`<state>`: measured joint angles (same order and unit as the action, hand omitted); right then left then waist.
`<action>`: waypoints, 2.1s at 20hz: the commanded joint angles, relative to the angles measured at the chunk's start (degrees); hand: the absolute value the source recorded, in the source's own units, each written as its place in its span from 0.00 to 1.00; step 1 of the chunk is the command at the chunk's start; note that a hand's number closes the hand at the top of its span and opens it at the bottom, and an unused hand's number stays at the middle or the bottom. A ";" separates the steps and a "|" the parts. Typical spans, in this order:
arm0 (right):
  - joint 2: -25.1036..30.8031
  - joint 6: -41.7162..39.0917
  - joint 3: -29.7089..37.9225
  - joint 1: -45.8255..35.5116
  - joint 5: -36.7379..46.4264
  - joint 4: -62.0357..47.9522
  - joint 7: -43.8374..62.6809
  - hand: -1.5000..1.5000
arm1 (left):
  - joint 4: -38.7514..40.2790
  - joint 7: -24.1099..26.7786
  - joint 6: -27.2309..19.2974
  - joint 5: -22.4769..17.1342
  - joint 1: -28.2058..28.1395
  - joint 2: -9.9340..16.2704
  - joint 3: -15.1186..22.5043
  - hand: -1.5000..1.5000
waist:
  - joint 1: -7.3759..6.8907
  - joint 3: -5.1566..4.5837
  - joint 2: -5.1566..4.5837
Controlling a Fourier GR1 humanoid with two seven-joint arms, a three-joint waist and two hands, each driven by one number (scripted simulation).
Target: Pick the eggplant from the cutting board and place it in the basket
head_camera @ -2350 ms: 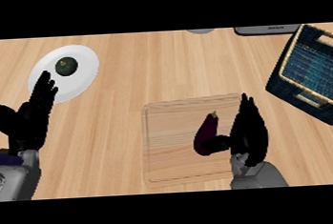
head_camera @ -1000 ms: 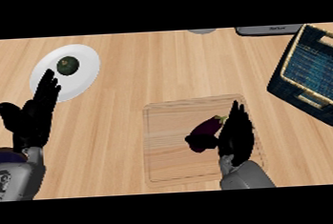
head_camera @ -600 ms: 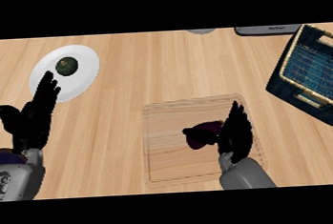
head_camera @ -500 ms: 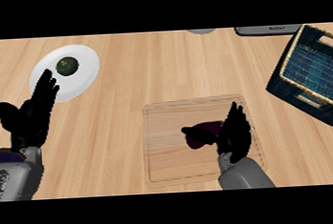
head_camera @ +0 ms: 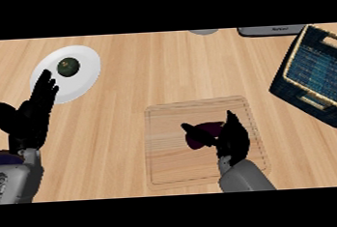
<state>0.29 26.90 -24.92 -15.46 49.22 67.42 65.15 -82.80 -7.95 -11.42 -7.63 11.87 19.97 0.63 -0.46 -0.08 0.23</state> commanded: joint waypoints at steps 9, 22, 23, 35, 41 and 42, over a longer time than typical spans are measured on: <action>-0.23 1.13 -3.98 -1.14 -7.28 -3.44 0.56 1.00 | 1.37 0.74 1.45 0.89 0.11 -0.98 -1.56 0.50 | 0.31 0.08 -0.26; 3.77 -4.82 -10.33 0.38 -20.25 -1.09 -39.06 1.00 | 0.19 0.27 2.25 1.03 0.56 -0.10 -2.15 0.50 | -0.50 0.21 -0.63; 3.23 -2.56 -9.56 0.79 -20.31 -2.39 -42.29 1.00 | -2.73 -2.77 1.28 1.33 0.31 -0.78 -1.12 0.50 | -0.57 0.23 -0.42; 2.81 5.91 -2.52 5.05 -24.72 25.20 -49.93 1.00 | 0.83 1.75 2.05 2.11 -1.76 -1.28 -3.02 0.50 | 1.46 0.04 0.09; 7.91 -0.26 0.85 1.67 -13.76 35.83 -33.39 1.00 | -5.61 -3.21 0.74 3.47 -2.88 -3.51 -1.22 0.50 | 0.74 0.06 -0.02; 9.80 -4.22 5.69 -3.40 -16.09 38.34 -27.82 1.00 | -3.56 -2.84 3.47 1.21 -2.09 -0.22 -4.20 0.50 | 0.88 0.01 0.04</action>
<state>6.80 27.67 -24.43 -14.55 31.45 98.36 27.72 -86.06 -10.19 -9.39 -5.45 9.90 18.40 -2.02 0.39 -0.04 0.24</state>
